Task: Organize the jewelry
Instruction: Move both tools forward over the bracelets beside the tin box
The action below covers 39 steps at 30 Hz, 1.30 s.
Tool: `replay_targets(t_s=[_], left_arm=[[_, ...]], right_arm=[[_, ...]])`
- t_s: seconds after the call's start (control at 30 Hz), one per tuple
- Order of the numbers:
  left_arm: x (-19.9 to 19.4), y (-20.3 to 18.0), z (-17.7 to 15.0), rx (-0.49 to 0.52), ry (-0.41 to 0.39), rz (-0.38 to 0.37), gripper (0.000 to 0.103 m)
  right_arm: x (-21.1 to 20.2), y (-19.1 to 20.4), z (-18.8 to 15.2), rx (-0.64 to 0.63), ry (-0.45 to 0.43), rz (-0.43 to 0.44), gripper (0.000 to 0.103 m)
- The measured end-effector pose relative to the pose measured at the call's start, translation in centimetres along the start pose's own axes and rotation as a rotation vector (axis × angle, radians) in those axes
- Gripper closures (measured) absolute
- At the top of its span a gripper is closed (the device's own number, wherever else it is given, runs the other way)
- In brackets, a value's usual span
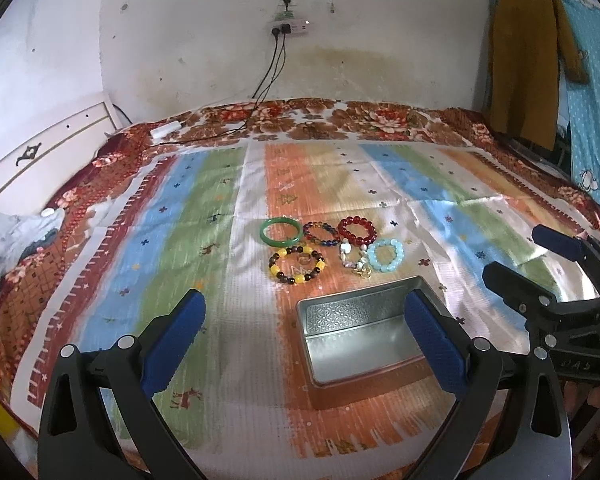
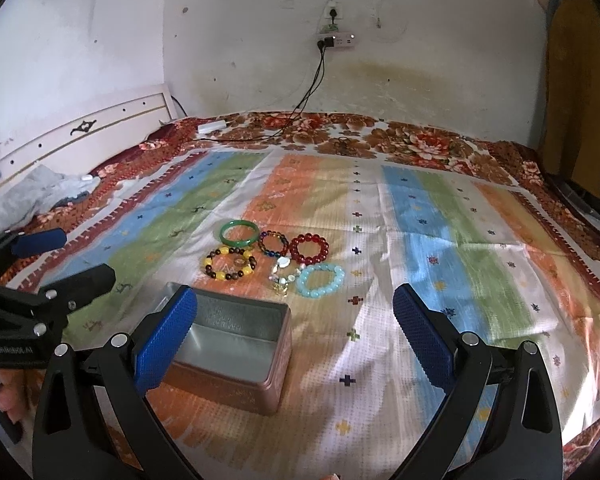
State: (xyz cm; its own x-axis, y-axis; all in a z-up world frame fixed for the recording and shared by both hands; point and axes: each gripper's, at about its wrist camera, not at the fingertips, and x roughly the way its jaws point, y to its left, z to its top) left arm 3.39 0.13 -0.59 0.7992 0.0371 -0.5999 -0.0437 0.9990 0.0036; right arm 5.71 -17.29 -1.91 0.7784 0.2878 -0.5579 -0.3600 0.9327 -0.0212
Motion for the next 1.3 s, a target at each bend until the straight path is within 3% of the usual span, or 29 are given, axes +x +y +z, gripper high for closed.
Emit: replay_targets(t_s=[0.5,0.7,0.93,1.07,1.3], left_arm=[[2.5,0.8,2.9,-0.039,0.006,-0.008,0.006],[4.1,2.3,3.7,-0.133,0.049,-0.064,0.006],[5.2,2.0,4.1,-0.111,0.068,-0.038,0.006],[5.9,2.3,4.7,-0.129,0.071,-0.095,0.006],[8.0,2.7,5.5,-0.108,0.115,-0.065,0.006]], right_arm=[[1.6,-1.7,2.3,0.061,0.008,-0.020,0.004],[2.2,-1.9,2.9,0.056,0.006,-0.001,0.004],[3.1,-1.7,3.9,0.021,0.001,0.039,0.004],[4.1,-1.9,4.3,0.038,0.030,0.045,0.004],[5.8,-2.5,5.0,0.070,0.071,0.037,0.004]])
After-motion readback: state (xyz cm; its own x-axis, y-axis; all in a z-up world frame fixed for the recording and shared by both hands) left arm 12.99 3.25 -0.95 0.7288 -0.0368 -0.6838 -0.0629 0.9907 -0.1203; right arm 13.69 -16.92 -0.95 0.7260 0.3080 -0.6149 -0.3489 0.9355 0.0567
